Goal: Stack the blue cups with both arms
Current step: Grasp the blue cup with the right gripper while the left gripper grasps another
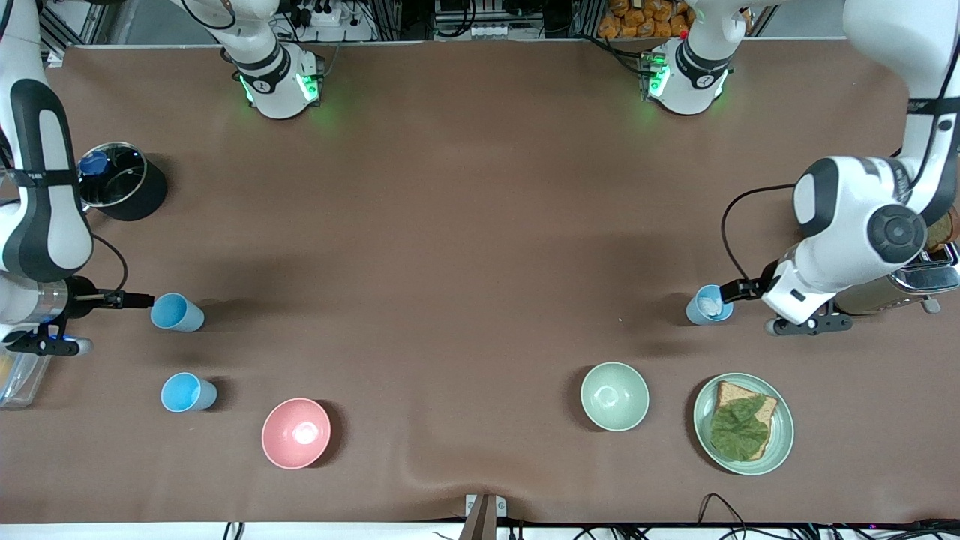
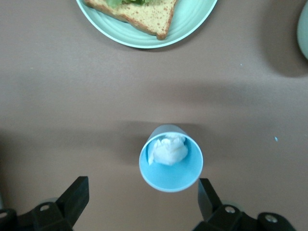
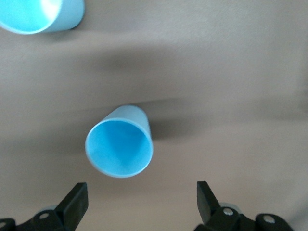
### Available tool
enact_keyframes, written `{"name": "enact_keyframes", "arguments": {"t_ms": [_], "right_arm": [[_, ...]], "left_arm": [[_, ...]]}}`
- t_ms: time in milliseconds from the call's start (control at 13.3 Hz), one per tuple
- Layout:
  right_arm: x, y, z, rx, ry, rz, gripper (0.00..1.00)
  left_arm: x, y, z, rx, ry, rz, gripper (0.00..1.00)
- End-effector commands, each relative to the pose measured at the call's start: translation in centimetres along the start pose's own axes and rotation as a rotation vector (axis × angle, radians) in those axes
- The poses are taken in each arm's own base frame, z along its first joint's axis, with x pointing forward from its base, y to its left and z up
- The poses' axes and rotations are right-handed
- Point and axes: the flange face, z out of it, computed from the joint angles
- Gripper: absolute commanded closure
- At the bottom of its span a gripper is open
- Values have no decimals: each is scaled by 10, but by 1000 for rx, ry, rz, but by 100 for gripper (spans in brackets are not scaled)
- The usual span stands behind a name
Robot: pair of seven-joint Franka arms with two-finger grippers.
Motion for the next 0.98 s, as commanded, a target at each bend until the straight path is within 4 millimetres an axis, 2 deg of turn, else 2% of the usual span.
{"name": "enact_keyframes", "arguments": {"t_ms": [0,301,377,452,527,678,829,904], "right_arm": [[6,14,40,-4,22,4,0],[8,10,72,6,24,13,0],[6,10,78,7,16,14,34],[6,11,80,11,21,17,77],[5,11,83,13,22,21,100],[4,8,80,15,17,36,100],[2,3,70,17,8,30,100],[-1,1,56,34,1,36,100]], "left_arm": [[-3,-2,29,-24,16,-1,0],[-5,-1,61,-25,7,4,0],[-5,-1,65,-24,1,5,0],[-6,-2,70,-24,-8,5,10],[-6,-2,74,-24,-14,5,25],[-6,-1,79,-25,-22,6,60],[-5,0,83,-25,-27,4,96],[-4,1,80,-25,-22,4,100]]}}
